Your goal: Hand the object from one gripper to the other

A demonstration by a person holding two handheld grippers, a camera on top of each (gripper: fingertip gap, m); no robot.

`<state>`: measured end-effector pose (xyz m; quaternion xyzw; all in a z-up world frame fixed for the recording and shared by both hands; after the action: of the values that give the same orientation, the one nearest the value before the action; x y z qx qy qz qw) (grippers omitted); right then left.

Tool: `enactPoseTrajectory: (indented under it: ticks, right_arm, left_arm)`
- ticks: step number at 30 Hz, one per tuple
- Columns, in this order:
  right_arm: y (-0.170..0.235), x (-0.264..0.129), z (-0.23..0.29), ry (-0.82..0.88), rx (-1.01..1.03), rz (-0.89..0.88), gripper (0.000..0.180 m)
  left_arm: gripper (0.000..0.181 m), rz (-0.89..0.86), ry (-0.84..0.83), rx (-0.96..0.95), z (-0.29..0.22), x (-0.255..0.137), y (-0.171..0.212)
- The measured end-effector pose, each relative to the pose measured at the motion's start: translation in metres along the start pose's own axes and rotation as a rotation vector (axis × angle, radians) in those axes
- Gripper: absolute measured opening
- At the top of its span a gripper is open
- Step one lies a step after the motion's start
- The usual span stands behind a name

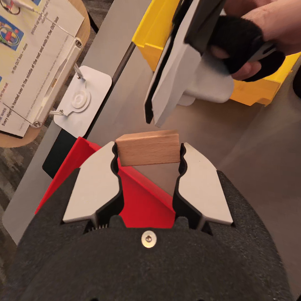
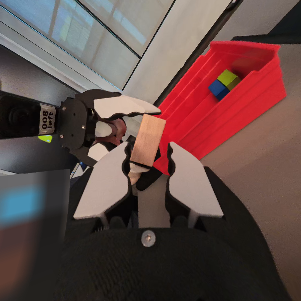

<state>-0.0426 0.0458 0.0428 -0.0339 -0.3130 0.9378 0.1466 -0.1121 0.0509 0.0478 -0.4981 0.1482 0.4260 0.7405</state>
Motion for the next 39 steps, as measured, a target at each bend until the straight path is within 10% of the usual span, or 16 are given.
enactPoseTrajectory:
  ticks: [18, 30, 39]
  right_arm:
    - [0.014, 0.006, -0.002, 0.025, -0.010, 0.143, 0.035]
    - [-0.003, -0.174, -0.027, 0.633, -0.412, 0.291, 0.035]
    - [0.042, -0.195, -0.111, 0.800, -0.400, 0.683, 0.035]
  left_arm:
    - [0.073, -0.065, -0.066, 0.100, -0.014, 0.000, -0.010]
    - [0.069, -0.520, 0.228, -0.285, 0.020, -0.071, -0.036]
    - [0.071, -0.722, 0.228, -0.343, 0.036, -0.097, -0.032]
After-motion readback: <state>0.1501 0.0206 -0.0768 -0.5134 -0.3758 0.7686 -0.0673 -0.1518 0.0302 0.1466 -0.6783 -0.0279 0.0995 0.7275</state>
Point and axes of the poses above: each gripper's, where its closed fingertips meet, x out along the fingers, y out of its underside, z = x × y across the jaws, the point moved 4 cm from there along -x, back along the fingers, and after that the axes turned 12 degrees about -y, right-handed, at the moved point
